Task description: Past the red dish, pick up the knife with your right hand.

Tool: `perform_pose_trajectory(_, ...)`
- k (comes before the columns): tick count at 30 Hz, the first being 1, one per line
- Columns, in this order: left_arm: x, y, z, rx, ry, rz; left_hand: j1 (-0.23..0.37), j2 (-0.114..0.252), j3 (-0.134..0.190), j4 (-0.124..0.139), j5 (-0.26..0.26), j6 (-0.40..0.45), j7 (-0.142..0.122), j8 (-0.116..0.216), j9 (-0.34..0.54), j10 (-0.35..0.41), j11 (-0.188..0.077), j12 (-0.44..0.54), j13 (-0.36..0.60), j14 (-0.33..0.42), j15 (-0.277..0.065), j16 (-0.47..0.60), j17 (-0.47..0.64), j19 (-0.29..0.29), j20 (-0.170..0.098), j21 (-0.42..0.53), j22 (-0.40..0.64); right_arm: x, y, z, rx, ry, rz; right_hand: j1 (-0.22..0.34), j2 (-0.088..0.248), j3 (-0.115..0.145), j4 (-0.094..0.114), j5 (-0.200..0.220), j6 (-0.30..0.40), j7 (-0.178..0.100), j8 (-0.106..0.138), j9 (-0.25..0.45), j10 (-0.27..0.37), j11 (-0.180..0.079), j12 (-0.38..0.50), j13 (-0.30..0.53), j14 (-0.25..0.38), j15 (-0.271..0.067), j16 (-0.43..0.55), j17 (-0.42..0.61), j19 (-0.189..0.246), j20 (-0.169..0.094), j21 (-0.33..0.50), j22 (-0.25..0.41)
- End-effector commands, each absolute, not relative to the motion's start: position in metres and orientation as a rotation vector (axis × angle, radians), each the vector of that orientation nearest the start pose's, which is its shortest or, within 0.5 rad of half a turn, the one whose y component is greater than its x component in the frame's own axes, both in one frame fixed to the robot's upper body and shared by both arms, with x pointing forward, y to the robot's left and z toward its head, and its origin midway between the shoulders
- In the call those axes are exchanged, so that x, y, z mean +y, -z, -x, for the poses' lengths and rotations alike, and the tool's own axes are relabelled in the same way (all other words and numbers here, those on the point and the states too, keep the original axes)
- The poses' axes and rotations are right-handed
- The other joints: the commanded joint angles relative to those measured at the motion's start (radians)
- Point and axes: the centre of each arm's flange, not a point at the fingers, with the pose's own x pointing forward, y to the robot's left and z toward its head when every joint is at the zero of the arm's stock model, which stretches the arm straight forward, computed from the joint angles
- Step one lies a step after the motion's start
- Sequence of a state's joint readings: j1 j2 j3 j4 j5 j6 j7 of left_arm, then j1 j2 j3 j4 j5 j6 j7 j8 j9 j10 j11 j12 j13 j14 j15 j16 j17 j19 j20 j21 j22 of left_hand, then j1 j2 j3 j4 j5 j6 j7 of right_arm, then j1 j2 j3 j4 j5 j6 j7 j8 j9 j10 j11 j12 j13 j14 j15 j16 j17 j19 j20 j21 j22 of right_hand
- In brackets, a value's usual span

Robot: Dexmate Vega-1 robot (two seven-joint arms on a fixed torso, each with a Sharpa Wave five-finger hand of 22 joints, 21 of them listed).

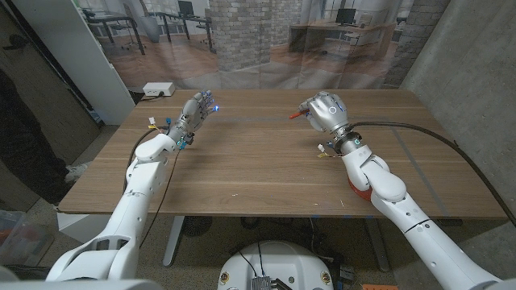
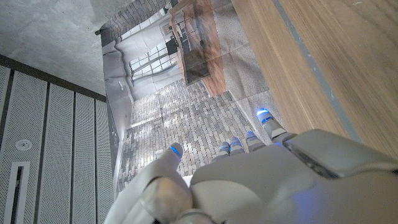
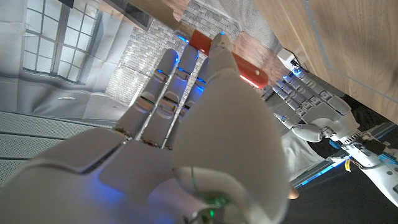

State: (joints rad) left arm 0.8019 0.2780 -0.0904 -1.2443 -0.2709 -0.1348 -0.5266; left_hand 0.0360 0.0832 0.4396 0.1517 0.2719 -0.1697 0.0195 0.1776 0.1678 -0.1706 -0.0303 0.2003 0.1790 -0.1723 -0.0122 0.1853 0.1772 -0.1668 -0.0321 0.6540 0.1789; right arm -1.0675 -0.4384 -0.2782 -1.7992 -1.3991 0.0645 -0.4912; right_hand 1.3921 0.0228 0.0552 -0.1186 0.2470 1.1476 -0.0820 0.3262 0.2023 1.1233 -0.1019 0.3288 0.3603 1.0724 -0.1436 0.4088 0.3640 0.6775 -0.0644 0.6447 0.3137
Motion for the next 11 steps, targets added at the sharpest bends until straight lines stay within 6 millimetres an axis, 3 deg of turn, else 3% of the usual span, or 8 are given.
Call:
perform_pose_trajectory(1, 0.35, -0.015, -0.656, -0.598, 0.385, -0.129, 0.007, 0.034, -0.001, 0.001, 0.005, -0.119, -0.001, 0.002, 0.003, -0.091, -0.005, 0.0, 0.004, -0.167, -0.006, 0.0, -0.001, -0.201, -0.009, -0.001, 0.006, -0.177, -0.013, -0.524, -1.175, 0.642, 1.641, 0.08, 0.087, -0.008, -0.004, 0.005, 0.011, 0.007, -0.001, 0.003, 0.01, -0.003, -0.002, 0.005, 0.047, -0.098, -0.001, 0.003, -0.008, -0.142, 0.009, 0.001)
perform_pose_trajectory(11, 0.354, -0.006, -0.668, -0.541, 0.421, -0.14, 0.007, 0.035, -0.002, 0.001, 0.006, -0.12, -0.001, 0.002, 0.003, -0.091, -0.005, 0.0, 0.004, -0.167, -0.006, 0.0, -0.001, -0.201, -0.007, -0.003, 0.006, -0.173, -0.005, -0.516, -1.134, 0.68, 1.634, 0.081, 0.088, -0.014, -0.003, 0.006, 0.013, 0.006, -0.006, 0.003, 0.013, -0.004, -0.006, 0.007, 0.05, -0.097, -0.003, 0.005, -0.015, -0.142, 0.021, 0.002)
